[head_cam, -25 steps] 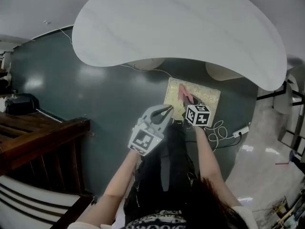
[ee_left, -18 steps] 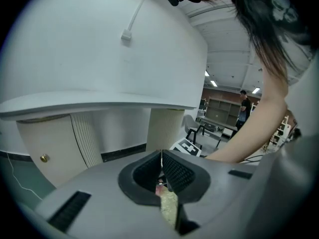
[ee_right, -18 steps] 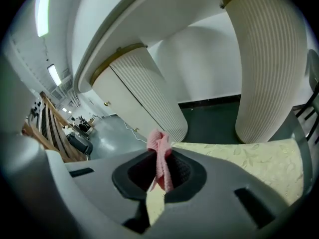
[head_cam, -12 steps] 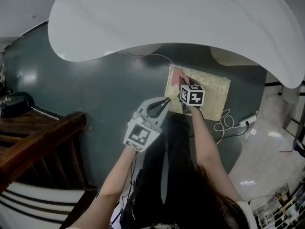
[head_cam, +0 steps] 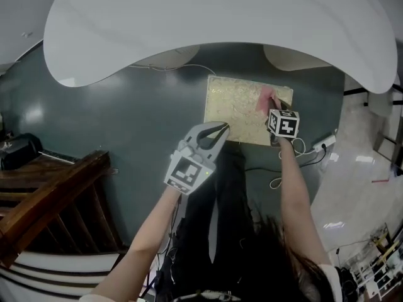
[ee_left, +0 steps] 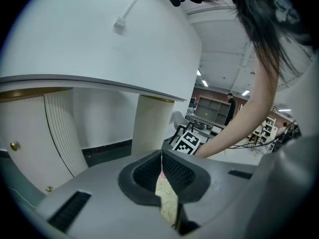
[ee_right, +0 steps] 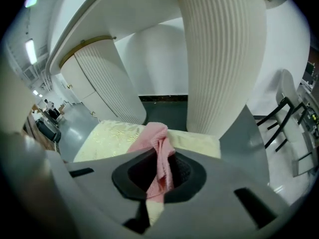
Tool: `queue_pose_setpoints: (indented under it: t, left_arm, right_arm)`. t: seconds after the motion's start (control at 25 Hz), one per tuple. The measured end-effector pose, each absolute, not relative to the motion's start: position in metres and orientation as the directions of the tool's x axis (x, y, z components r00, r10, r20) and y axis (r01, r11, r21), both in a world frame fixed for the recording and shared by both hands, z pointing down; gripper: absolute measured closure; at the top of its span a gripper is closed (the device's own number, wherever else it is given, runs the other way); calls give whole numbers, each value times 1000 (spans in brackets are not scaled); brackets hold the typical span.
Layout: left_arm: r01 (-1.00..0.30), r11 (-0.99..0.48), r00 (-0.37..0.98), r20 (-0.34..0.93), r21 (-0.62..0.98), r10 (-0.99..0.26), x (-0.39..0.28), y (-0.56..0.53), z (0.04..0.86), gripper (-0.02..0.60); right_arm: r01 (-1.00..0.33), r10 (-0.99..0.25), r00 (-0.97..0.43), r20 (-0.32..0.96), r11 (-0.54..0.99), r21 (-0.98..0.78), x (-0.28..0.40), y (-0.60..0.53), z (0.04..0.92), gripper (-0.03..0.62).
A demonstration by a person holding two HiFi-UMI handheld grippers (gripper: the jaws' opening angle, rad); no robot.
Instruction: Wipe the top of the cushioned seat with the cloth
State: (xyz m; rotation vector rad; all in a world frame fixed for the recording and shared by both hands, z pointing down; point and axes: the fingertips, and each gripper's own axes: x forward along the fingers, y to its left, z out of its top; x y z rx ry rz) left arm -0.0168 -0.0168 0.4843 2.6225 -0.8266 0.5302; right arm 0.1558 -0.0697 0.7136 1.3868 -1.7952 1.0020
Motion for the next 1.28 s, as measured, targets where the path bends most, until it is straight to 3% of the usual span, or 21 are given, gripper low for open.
queue_pose_setpoints:
  t: [0.28, 0.48, 0.76, 1.04, 1.28]
  left_arm:
    - [-578, -788, 773, 450, 210, -447, -2, -21, 491, 575]
    - [-603, -771, 759, 445, 206, -475, -14, -31, 489, 575]
    - [-658, -730, 717, 449, 186, -533, -51, -36, 485, 575]
    - [-717, -674, 664, 467, 176, -584, -98, -31, 492, 575]
    - [-737, -653, 643, 478, 172, -599, -124, -24, 495, 575]
  right_arm:
    - [-987, -442, -135, 887, 134, -83, 235, -51, 714, 582]
    - [-982, -464, -146, 874, 172, -72, 232, -52, 700, 582]
    - [-933, -539, -344, 769, 291, -213, 127, -53, 658, 582]
    - [-851, -481, -514, 710, 389, -352, -16, -54, 666, 582]
    - [-821, -432, -560, 707, 404, -403, -82, -47, 683, 582]
